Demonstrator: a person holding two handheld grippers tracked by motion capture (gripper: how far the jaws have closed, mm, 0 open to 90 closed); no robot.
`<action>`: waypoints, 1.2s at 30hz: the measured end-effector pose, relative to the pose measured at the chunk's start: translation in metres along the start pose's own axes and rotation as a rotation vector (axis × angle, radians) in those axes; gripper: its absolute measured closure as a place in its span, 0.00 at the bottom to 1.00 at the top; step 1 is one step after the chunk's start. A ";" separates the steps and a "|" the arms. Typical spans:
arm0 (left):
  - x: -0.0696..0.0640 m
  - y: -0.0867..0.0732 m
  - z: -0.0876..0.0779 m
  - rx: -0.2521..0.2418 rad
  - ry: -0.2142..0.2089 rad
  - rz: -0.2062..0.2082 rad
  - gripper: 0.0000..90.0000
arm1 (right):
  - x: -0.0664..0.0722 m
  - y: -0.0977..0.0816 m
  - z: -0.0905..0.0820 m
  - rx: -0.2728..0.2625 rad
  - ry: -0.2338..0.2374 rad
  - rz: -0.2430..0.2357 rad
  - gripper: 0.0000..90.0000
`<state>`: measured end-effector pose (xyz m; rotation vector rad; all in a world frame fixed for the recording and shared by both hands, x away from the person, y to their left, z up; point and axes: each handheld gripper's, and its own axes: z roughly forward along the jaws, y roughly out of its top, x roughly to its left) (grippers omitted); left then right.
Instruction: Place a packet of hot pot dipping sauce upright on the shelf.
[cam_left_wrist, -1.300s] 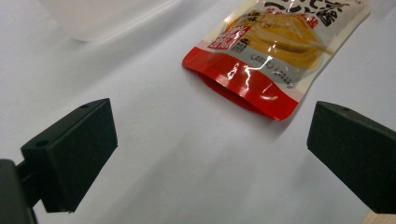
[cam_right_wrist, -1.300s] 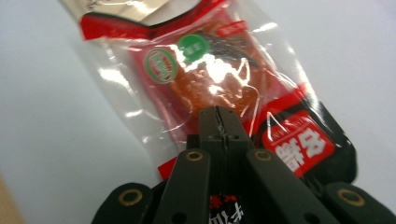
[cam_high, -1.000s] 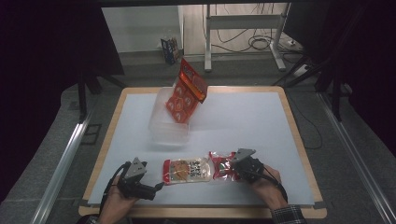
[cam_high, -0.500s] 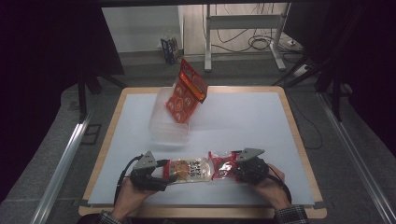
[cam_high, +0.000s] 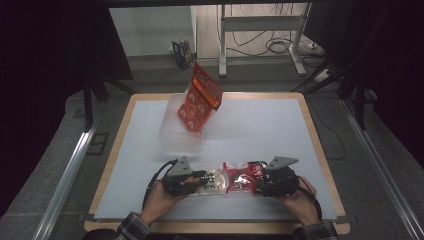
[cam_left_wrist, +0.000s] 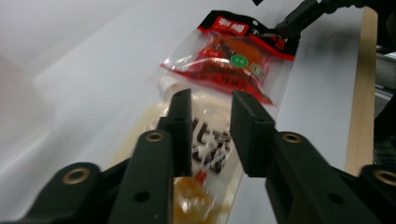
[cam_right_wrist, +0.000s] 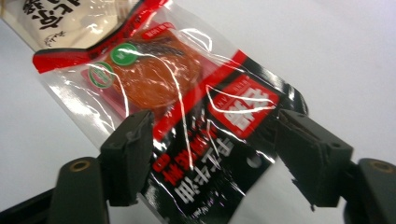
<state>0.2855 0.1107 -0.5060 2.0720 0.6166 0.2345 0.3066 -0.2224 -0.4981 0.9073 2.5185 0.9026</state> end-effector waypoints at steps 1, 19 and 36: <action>0.000 0.002 0.004 -0.001 -0.008 0.004 0.82 | -0.002 -0.001 -0.001 -0.001 -0.001 -0.001 0.28; -0.011 0.038 0.069 0.033 -0.049 0.055 0.98 | -0.007 -0.007 -0.005 -0.027 0.004 0.008 0.09; -0.012 0.031 0.083 0.201 0.014 0.117 0.95 | -0.010 -0.009 -0.003 -0.007 0.046 0.065 0.01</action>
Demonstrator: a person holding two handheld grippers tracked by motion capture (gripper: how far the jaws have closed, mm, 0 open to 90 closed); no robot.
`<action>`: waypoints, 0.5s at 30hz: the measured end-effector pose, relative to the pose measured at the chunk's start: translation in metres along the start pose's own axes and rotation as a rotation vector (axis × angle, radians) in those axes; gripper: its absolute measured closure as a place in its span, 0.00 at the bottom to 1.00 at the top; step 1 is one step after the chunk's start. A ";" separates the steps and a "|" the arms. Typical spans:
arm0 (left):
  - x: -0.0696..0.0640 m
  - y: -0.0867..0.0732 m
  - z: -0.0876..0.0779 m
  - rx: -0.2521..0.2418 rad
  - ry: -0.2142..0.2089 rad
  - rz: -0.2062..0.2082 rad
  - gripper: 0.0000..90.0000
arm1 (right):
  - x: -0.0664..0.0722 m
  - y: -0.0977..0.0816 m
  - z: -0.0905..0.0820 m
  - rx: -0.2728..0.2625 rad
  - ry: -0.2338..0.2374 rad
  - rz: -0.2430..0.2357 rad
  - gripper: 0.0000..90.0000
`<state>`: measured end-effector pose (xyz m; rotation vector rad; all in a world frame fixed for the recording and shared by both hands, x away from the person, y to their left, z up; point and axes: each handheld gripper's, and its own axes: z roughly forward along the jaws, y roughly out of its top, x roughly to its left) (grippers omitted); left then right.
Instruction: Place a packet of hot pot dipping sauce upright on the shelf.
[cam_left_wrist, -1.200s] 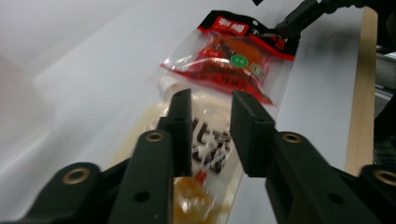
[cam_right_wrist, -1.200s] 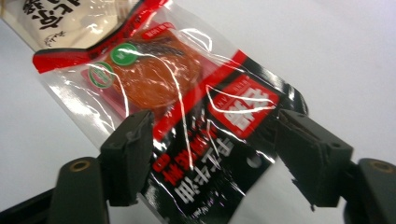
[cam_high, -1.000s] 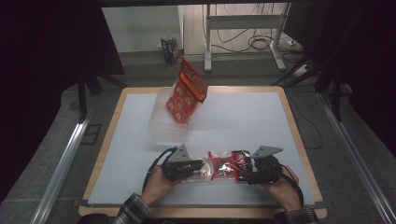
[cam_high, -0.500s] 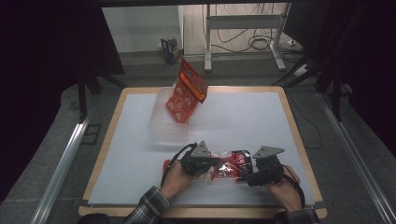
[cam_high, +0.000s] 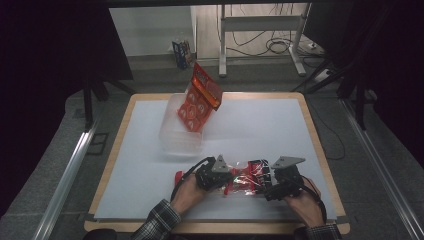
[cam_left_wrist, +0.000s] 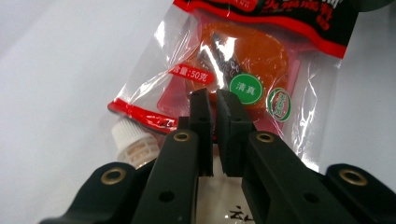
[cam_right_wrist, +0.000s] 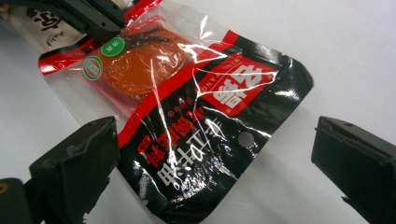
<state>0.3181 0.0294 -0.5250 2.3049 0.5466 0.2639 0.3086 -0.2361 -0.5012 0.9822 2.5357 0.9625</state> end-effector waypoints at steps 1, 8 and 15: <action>0.000 0.000 0.000 0.003 0.000 0.004 0.95 | 0.000 0.000 0.001 0.003 0.007 0.010 0.01; 0.001 -0.003 0.000 0.019 -0.007 -0.019 0.99 | 0.001 0.000 0.004 0.013 0.048 0.046 0.00; 0.001 -0.004 0.000 0.031 -0.003 -0.015 1.00 | 0.012 0.002 0.014 0.040 0.117 0.073 0.02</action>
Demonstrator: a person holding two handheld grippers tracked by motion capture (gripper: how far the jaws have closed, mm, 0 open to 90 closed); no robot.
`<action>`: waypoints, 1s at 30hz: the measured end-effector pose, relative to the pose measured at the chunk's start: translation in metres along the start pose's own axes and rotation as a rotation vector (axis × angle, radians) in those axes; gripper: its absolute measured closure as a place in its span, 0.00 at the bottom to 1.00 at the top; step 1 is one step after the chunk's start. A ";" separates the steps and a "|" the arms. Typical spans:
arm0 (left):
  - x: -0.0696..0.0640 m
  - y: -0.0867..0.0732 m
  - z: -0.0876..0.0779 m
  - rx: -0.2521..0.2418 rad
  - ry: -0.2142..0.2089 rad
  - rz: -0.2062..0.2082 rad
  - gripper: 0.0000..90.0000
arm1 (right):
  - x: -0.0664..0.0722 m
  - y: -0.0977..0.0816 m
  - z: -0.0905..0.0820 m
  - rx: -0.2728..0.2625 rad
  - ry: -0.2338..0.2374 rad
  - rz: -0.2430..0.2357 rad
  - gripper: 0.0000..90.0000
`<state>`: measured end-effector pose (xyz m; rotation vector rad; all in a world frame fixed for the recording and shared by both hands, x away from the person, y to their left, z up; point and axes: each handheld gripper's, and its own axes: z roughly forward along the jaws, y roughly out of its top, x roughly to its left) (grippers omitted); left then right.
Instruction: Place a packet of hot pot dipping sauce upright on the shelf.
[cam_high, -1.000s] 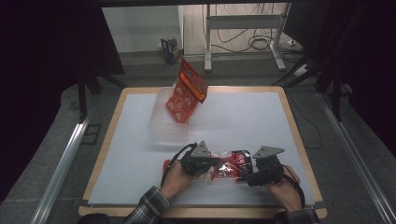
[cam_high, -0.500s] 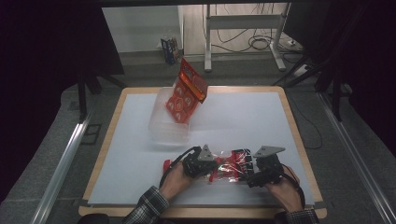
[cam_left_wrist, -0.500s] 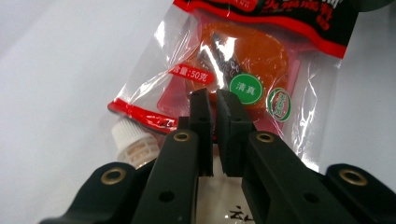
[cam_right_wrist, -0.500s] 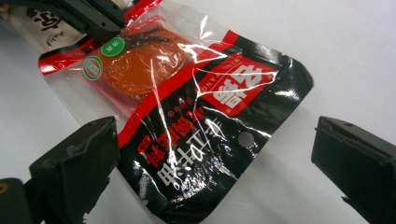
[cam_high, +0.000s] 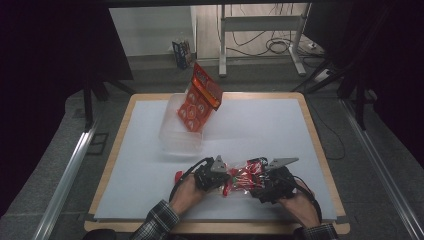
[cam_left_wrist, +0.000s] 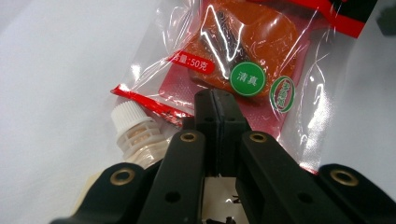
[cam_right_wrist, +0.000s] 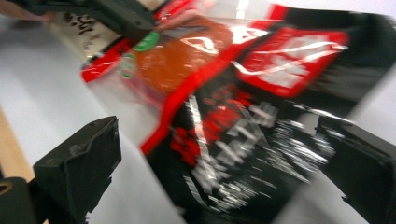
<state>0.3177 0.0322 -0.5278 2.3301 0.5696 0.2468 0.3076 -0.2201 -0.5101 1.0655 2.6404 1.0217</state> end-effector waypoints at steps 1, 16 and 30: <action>0.000 0.000 0.000 0.005 0.002 0.003 1.00 | 0.002 0.001 0.001 -0.001 0.007 0.001 0.02; 0.000 0.000 0.001 0.026 -0.002 -0.015 1.00 | 0.016 0.026 0.009 -0.059 0.058 0.070 0.34; -0.003 0.003 -0.003 0.030 0.037 0.029 0.98 | 0.007 0.034 0.018 -0.068 0.161 0.220 0.68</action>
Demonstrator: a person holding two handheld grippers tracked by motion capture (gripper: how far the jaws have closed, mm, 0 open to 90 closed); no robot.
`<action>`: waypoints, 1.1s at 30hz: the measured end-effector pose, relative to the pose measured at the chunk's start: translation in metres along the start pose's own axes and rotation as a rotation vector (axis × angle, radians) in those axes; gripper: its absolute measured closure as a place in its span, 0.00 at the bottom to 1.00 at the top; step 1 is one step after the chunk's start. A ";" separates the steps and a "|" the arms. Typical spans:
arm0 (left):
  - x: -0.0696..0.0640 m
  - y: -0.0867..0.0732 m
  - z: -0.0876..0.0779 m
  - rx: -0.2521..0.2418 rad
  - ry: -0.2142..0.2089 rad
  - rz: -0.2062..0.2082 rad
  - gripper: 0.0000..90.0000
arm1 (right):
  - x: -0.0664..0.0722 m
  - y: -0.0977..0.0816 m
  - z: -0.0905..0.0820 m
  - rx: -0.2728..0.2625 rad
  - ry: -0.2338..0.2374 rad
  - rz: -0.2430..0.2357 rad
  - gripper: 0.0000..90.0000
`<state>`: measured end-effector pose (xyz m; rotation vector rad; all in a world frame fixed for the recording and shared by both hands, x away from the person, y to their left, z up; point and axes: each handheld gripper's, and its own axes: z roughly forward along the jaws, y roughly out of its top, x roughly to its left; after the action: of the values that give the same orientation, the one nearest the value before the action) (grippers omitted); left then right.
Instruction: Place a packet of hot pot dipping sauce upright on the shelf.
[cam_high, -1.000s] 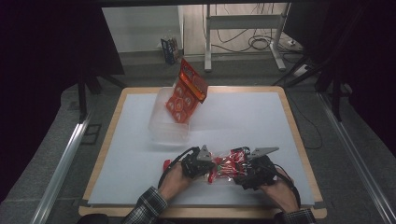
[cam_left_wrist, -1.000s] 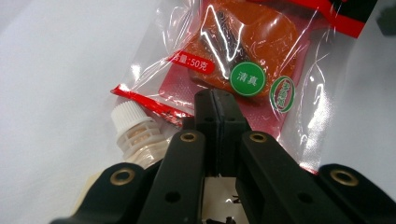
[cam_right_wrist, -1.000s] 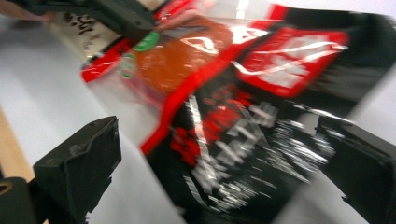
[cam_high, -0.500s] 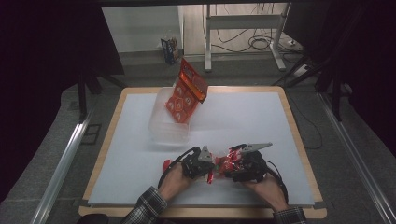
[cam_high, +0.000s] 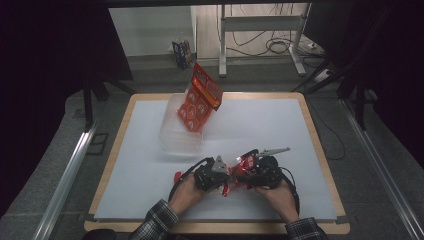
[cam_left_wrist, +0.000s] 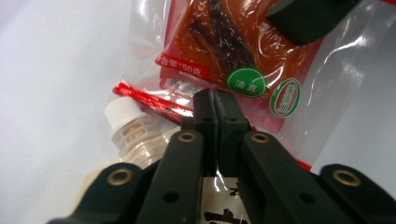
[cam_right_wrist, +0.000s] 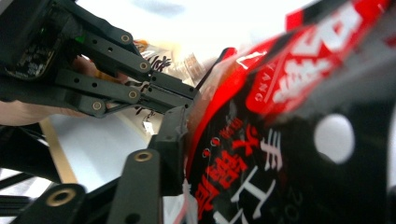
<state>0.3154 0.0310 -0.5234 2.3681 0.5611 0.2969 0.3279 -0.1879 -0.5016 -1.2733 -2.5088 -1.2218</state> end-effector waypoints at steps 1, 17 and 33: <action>0.000 0.001 -0.002 -0.001 0.010 0.020 0.95 | -0.001 0.000 -0.001 -0.001 0.008 0.007 0.70; 0.000 -0.004 -0.035 -0.143 -0.049 0.011 0.65 | 0.011 0.010 -0.016 -0.056 -0.045 -0.105 0.77; 0.001 -0.036 -0.065 -0.225 -0.027 -0.084 0.31 | 0.013 0.036 -0.026 -0.072 -0.073 -0.195 0.77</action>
<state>0.2827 0.0925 -0.4990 2.1232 0.5804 0.2746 0.3378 -0.1854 -0.4566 -1.1283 -2.7196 -1.3392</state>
